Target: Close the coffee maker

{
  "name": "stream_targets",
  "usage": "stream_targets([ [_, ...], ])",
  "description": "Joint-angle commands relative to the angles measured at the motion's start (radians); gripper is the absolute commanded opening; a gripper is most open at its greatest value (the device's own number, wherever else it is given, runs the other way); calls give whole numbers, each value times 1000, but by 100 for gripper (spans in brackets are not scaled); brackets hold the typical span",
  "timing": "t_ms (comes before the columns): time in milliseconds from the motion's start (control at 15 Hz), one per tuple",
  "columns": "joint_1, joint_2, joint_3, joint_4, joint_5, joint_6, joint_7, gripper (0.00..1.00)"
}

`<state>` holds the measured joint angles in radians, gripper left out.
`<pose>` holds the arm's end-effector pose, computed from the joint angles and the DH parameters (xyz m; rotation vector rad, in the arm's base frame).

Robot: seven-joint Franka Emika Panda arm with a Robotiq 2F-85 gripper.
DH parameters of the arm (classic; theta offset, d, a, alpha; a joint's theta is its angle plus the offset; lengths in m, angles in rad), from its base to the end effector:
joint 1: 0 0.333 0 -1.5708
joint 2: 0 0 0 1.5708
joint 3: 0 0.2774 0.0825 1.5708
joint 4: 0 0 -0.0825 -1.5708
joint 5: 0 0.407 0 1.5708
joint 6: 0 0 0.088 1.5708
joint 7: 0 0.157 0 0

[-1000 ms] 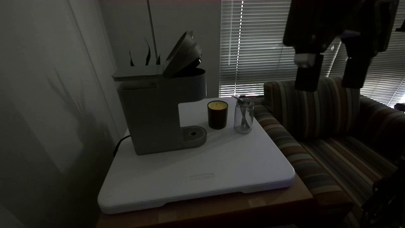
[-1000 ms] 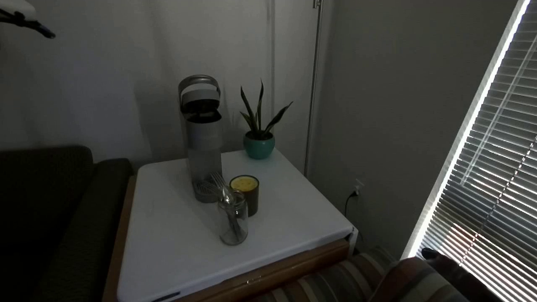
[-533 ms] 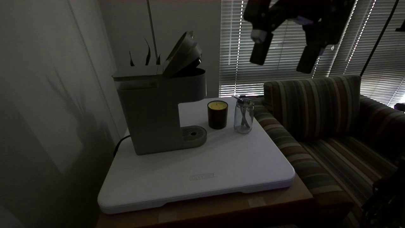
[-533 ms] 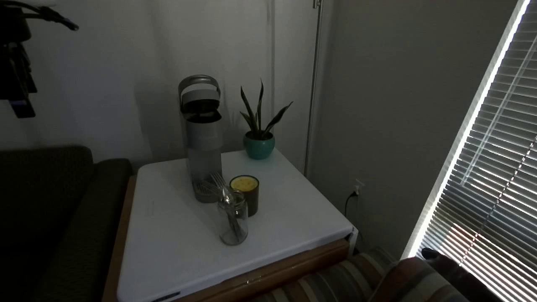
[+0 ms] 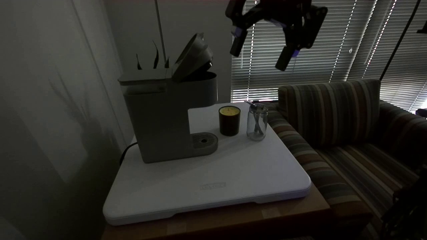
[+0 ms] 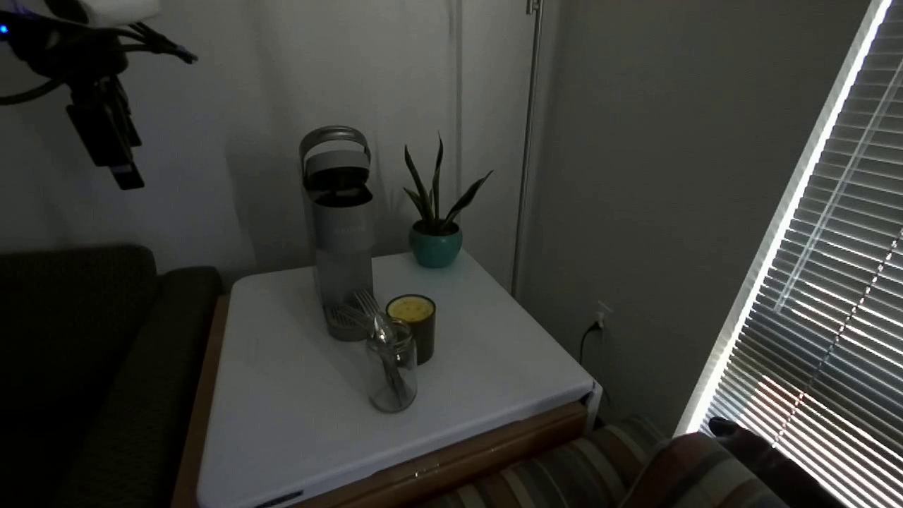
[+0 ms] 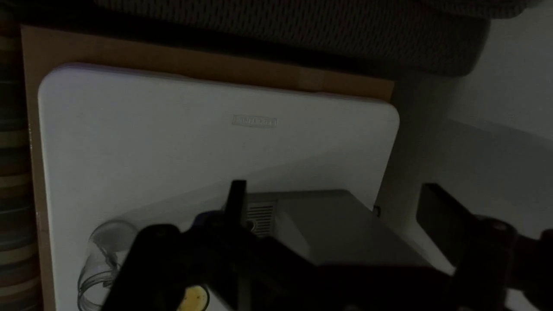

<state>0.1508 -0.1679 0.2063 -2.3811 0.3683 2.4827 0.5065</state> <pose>0.5014 0.1950 0.3138 -2.7565 0.5726 -0.2089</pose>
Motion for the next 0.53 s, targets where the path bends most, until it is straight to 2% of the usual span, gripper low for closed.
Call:
stream_targets([
  [0, 3, 4, -5, 5, -1, -1, 1, 100],
  [267, 4, 6, -5, 9, -1, -1, 1, 100],
  [467, 7, 31, -10, 21, 14, 45, -29, 100],
])
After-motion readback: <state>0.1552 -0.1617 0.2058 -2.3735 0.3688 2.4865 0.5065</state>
